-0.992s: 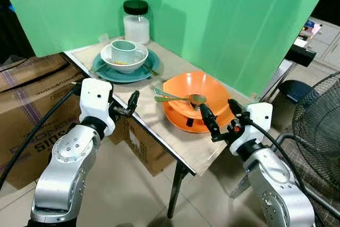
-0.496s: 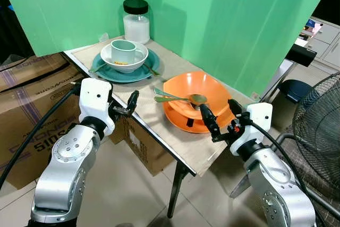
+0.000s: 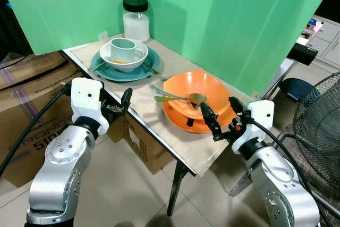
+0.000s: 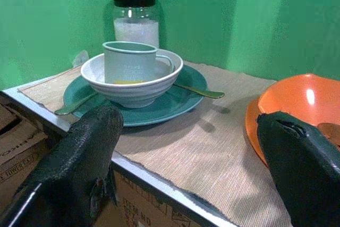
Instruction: Setting the table
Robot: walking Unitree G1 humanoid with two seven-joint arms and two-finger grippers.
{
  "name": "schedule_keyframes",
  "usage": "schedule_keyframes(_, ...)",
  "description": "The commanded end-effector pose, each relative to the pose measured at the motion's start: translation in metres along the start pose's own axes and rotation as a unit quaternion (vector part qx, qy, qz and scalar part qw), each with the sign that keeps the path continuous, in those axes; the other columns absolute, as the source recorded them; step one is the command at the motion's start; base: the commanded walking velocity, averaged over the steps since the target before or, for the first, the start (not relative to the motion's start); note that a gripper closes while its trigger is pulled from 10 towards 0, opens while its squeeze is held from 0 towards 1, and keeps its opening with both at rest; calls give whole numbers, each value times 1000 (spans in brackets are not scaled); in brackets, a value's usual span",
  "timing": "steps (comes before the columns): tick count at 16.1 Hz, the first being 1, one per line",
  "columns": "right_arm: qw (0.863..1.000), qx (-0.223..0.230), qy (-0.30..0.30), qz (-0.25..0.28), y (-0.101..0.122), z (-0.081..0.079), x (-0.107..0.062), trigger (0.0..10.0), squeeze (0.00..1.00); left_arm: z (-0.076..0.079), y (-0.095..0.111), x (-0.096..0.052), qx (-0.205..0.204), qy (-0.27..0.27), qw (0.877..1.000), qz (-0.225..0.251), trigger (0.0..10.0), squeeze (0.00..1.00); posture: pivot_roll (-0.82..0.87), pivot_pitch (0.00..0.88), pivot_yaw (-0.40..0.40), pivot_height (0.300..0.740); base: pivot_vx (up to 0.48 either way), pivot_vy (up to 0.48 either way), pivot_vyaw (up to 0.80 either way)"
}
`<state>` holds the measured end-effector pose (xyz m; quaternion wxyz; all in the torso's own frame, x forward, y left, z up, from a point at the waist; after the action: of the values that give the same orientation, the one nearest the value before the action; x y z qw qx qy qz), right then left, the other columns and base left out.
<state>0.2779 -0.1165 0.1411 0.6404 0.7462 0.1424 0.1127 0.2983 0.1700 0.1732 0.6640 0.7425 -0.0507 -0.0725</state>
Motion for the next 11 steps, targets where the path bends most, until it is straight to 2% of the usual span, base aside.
schedule_keyframes(1,1000,-3,4,0,3,-1,-2,10000,0,1,4,-2,0,0,1000,9,10000,1000,65,43,-63,740,0,0,0)
schedule_keyframes(6,1000,-4,4,-1,4,-1,-3,10000,0,3,3,-2,-8,-9,1000,7,10000,1000,62,45,-67,740,0,0,0)
schedule_keyframes(11,1000,-5,1,-1,4,-2,-1,10000,0,3,3,3,0,-3,1000,8,10000,1000,53,8,-58,740,0,0,0)
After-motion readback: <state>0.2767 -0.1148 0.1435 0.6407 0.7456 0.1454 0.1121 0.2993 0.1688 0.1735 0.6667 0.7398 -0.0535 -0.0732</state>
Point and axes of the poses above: a point about 5 cm out from each wrist's last joint towards the gripper, its own x axis pointing out of the wrist towards the gripper, its own y axis along the axis of the wrist's last joint, z = x × y, the point moved 4 cm from there along x, pointing out of the wrist towards the gripper, and after that the axes turned 1 degree about x, right-handed, at the moved point
